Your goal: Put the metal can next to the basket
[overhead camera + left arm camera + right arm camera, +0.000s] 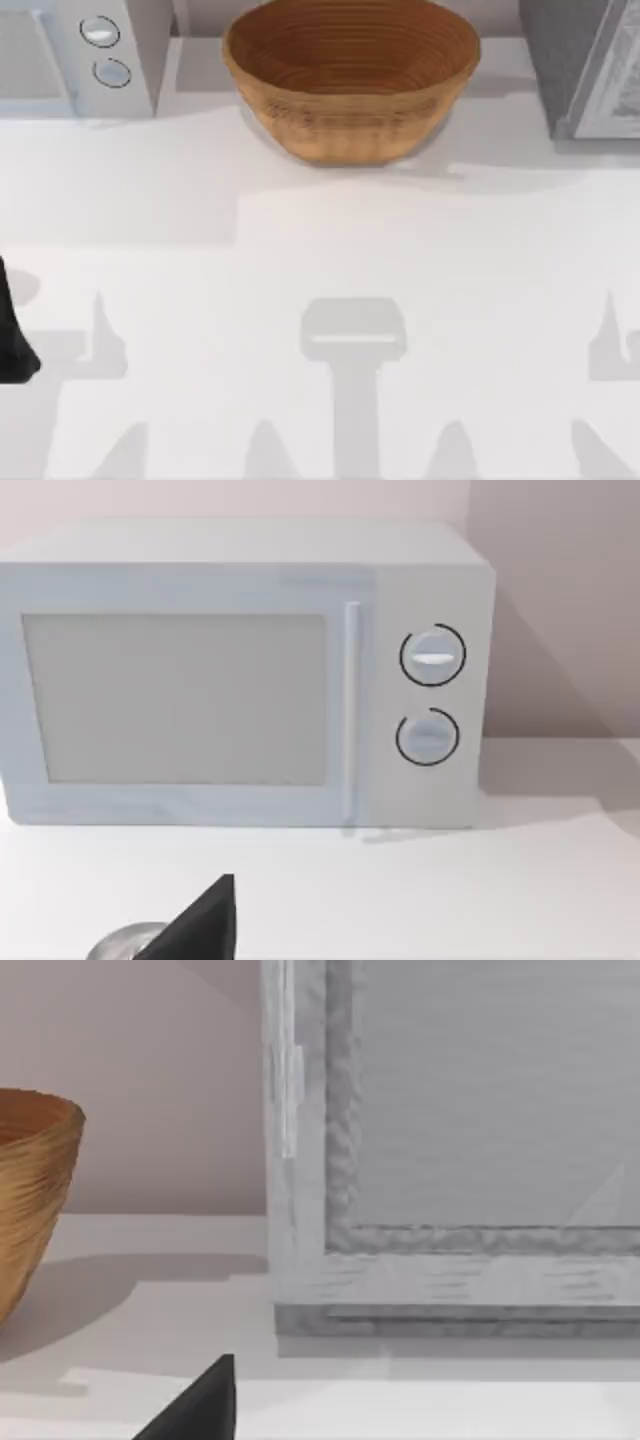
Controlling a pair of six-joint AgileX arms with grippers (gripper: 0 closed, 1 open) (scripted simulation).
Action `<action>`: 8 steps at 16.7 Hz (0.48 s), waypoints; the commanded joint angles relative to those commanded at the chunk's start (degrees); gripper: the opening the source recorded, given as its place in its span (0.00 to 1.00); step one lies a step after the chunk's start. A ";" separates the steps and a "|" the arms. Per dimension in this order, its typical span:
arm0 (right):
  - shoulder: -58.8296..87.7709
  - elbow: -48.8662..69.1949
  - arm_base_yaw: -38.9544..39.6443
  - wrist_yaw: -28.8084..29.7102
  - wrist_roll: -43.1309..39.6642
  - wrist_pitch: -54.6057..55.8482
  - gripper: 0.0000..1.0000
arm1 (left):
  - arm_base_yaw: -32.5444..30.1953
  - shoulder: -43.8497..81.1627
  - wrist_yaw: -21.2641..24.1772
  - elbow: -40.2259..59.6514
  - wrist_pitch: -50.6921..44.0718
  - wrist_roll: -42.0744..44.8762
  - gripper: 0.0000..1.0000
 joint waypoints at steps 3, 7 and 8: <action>0.00 0.00 0.00 0.00 0.00 0.00 1.00 | 0.01 0.54 0.03 0.44 -0.38 0.32 1.00; 0.00 0.00 0.00 0.00 0.00 0.00 1.00 | 0.63 8.35 0.00 6.82 -5.67 4.77 1.00; 0.00 0.00 0.00 0.00 0.00 0.00 1.00 | 0.98 11.57 -0.08 9.44 -7.81 6.57 1.00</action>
